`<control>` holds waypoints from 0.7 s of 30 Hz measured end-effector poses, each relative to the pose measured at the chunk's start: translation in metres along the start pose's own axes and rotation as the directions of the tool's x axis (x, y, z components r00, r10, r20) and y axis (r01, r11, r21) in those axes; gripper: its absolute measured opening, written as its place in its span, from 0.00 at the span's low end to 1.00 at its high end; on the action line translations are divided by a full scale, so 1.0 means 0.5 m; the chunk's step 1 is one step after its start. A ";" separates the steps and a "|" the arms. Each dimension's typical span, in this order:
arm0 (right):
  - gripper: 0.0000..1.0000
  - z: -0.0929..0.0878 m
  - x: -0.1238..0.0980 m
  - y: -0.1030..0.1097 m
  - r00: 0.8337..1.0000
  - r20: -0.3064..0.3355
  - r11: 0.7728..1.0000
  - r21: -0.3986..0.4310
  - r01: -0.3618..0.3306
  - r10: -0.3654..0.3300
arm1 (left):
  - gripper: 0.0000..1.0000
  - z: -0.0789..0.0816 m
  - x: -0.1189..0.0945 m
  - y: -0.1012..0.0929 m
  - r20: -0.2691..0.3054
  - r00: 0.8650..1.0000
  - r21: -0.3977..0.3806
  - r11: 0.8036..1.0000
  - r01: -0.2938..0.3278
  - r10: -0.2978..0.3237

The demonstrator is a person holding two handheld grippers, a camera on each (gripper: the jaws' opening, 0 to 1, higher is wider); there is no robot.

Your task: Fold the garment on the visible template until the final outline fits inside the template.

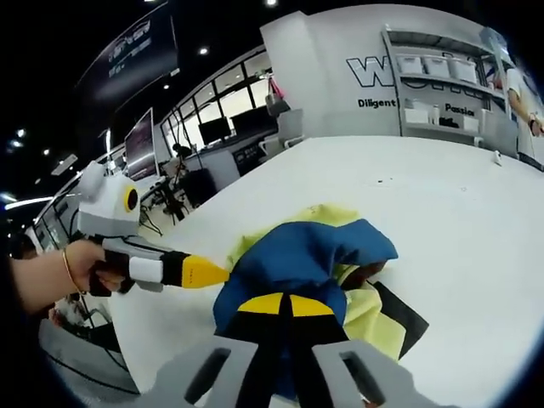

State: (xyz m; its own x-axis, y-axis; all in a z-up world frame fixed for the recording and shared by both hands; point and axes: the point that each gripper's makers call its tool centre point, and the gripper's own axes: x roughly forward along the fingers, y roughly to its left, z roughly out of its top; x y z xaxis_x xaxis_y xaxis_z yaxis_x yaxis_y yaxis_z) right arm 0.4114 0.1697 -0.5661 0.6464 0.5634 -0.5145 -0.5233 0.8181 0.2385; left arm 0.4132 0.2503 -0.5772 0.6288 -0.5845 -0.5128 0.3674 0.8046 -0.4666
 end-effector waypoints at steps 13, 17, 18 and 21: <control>0.39 -0.025 0.005 0.056 0.999 -0.037 0.996 -0.082 -0.038 0.035 | 0.00 0.009 -0.005 0.008 0.018 1.000 -0.010 1.000 -0.009 0.010; 0.53 -0.047 0.028 0.075 0.998 -0.062 0.992 -0.128 -0.019 0.011 | 0.00 0.012 -0.009 0.000 0.022 1.000 -0.013 1.000 0.004 -0.003; 0.52 -0.056 0.036 0.074 0.998 -0.070 0.989 -0.148 -0.003 -0.008 | 0.00 0.011 -0.010 -0.002 0.022 1.000 -0.012 1.000 0.003 -0.003; 0.50 -0.068 0.052 0.068 0.996 -0.078 0.990 -0.139 0.029 -0.040 | 0.00 0.010 -0.012 -0.007 0.021 1.000 -0.011 1.000 0.010 -0.010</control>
State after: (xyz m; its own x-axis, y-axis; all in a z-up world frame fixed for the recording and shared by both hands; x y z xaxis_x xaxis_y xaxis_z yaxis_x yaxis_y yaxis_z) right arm 0.3913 0.2084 -0.5995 0.6217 0.5193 -0.5864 -0.5762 0.8103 0.1067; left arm 0.4117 0.2517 -0.5689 0.6395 -0.5899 -0.4929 0.3659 0.7975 -0.4797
